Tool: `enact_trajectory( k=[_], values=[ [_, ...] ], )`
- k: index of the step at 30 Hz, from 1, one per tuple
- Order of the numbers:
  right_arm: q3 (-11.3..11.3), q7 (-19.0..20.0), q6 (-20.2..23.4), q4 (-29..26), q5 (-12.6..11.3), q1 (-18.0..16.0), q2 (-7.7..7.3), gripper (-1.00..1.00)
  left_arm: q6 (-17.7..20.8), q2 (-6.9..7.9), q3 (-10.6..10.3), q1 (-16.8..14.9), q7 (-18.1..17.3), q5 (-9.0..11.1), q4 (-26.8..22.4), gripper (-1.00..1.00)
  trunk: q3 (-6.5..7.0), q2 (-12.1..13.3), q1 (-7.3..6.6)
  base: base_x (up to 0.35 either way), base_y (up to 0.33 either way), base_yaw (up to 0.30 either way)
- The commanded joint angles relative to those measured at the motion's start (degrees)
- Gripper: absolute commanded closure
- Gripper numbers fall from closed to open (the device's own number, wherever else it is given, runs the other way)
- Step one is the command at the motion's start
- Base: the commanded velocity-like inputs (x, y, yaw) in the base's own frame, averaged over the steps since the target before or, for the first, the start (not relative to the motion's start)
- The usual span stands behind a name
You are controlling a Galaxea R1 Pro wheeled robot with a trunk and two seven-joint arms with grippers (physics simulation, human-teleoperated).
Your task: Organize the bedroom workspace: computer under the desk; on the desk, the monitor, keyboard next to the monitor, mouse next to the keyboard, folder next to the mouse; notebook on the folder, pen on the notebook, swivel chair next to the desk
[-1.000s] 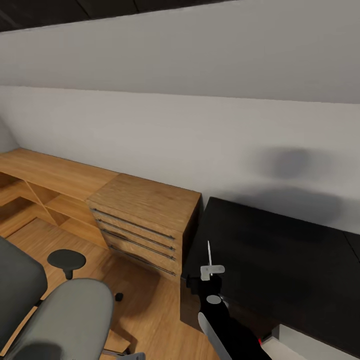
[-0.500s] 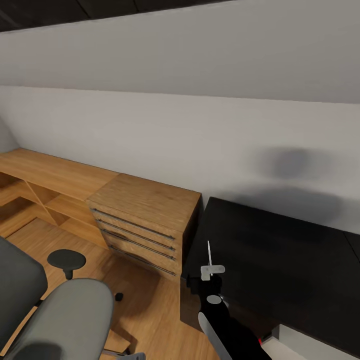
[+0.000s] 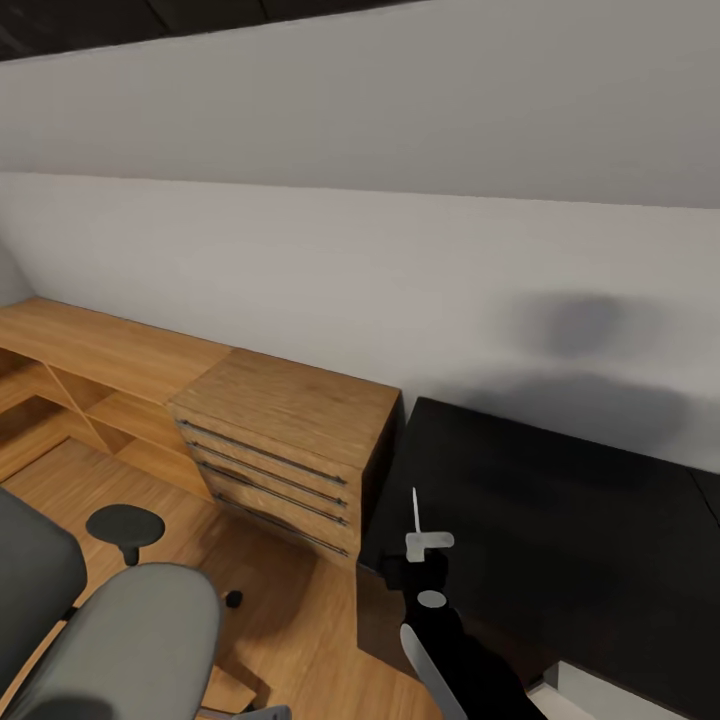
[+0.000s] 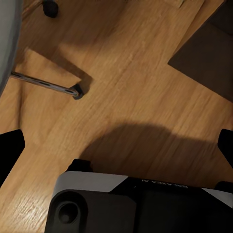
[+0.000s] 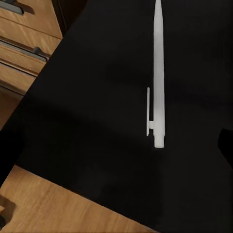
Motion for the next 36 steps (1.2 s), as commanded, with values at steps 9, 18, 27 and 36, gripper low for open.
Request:
enact_trajectory(
  k=[9,18,27,36],
  values=[
    [-1.2,-0.3,0.2,1.6,-0.4,-0.1,-0.68,-1.0,0.3,0.06,-0.2,-0.1,0.4,0.1,-0.1,-1.0,-0.07,-0.1,0.01,0.04,-0.002,0.0],
    [-1.4,0.0,-0.9,6.9,-0.4,-1.0,-0.84,-1.0,0.3,0.02,-0.2,-0.1,0.4,0.2,-0.1,-1.0,-0.07,-0.1,0.01,0.17,0.0,0.0],
    [-1.4,1.0,-7.3,17.0,-0.3,-5.1,-0.87,-1.0,0.3,-0.02,-0.3,-0.1,0.4,0.2,-0.1,-1.0,-0.07,-0.1,0.01,0.011,0.0,0.0],
    [-1.4,3.2,-8.8,21.3,-0.4,-6.9,-0.87,-1.0,0.3,-0.03,-0.4,-0.1,0.4,0.1,-0.1,-1.0,-0.07,-0.1,0.01,0.0,0.0,0.0]
  ],
)
